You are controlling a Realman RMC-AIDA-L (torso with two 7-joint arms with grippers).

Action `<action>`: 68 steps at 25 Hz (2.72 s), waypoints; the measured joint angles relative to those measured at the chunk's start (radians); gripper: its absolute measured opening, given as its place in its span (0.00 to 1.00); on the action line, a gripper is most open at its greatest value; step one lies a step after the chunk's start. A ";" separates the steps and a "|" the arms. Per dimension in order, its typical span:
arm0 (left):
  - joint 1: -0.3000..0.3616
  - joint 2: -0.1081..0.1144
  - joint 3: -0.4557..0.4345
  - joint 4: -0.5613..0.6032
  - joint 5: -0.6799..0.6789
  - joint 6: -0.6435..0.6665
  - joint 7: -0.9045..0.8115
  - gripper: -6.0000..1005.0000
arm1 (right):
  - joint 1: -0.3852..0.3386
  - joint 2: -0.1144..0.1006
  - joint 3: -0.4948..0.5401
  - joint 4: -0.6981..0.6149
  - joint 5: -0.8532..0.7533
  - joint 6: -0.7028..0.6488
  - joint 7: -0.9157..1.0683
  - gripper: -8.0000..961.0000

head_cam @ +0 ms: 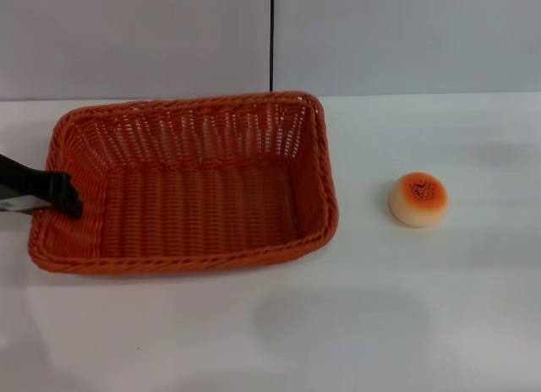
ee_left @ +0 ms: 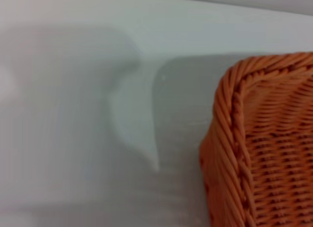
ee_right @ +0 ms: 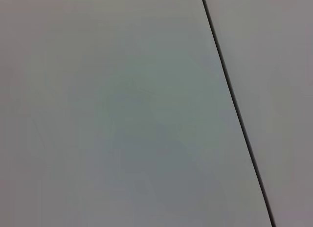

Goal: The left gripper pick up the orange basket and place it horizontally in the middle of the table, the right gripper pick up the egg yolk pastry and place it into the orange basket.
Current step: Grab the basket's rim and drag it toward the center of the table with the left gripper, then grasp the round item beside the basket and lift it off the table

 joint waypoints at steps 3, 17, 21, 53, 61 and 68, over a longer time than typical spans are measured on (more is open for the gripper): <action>0.010 0.000 -0.010 0.001 -0.034 0.004 0.002 0.15 | -0.001 0.000 -0.001 0.000 0.000 0.003 0.000 0.70; 0.019 0.014 -0.106 0.036 -0.088 0.047 0.059 0.60 | -0.005 0.000 -0.001 -0.008 0.000 0.016 0.000 0.70; 0.016 0.022 -0.138 0.057 -0.097 0.063 0.072 0.66 | -0.006 0.000 -0.002 -0.011 -0.002 0.020 0.000 0.70; 0.385 0.004 -0.677 -0.436 -1.192 0.026 1.510 0.71 | -0.063 0.037 0.005 -0.812 -0.724 0.040 0.953 0.70; 0.429 0.006 -0.734 -0.650 -1.266 0.052 1.810 0.71 | -0.018 0.027 0.000 -1.021 -0.923 0.200 1.341 0.70; 0.449 0.004 -0.818 -0.844 -1.277 0.070 2.081 0.71 | 0.049 0.004 -0.028 -1.068 -1.047 0.289 1.672 0.69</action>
